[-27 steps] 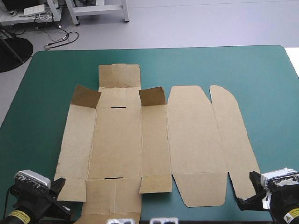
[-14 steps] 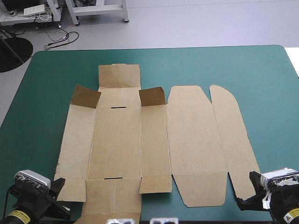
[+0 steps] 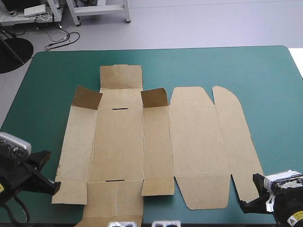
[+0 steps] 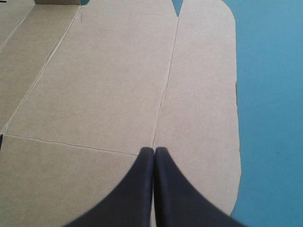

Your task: Fold the box

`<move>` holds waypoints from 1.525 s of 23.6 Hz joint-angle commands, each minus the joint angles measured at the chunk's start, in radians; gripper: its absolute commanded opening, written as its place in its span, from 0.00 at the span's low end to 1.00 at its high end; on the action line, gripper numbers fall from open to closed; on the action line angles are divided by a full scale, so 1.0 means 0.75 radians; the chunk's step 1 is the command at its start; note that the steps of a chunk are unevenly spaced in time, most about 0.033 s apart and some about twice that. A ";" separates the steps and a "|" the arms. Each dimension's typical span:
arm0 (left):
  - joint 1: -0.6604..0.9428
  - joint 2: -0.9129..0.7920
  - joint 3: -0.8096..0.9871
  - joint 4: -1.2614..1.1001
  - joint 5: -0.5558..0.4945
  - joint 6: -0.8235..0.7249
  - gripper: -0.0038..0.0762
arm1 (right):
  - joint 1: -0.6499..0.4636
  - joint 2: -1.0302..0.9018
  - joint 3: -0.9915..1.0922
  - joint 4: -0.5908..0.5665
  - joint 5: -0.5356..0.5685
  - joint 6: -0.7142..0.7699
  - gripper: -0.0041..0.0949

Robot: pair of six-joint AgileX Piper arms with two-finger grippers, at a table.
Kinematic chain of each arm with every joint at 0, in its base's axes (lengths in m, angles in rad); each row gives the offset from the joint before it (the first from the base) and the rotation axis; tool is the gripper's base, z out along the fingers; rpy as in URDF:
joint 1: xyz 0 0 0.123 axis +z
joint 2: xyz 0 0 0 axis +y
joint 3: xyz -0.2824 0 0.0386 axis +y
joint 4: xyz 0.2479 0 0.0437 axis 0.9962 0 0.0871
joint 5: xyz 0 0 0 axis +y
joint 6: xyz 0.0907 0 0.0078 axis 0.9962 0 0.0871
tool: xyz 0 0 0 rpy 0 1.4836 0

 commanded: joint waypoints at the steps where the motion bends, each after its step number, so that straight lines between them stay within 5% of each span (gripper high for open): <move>1: -0.004 0.191 -0.199 -0.006 -0.012 -0.035 0.04 | -0.001 0.020 -0.039 0.015 -0.092 -0.005 0.03; 14: 0.071 0.612 -0.280 0.228 -0.206 -0.187 0.07 | -0.001 0.020 -0.039 0.013 -0.092 -0.005 0.03; 20: 0.735 0.797 -0.280 -0.421 -0.157 0.209 0.07 | -0.001 0.020 -0.039 0.011 -0.092 -0.005 0.03; 22: 1.030 0.921 -0.274 -0.798 0.053 0.429 0.07 | -0.001 0.020 -0.039 0.011 -0.092 -0.005 0.03; 24: 1.152 1.002 -0.232 -0.898 0.095 0.443 0.07 | -0.001 0.020 -0.039 -0.010 -0.098 -0.005 0.03; 36: 1.145 1.038 0.217 -0.943 0.100 0.652 0.07 | -0.001 0.020 -0.039 -0.021 -0.103 -0.005 0.03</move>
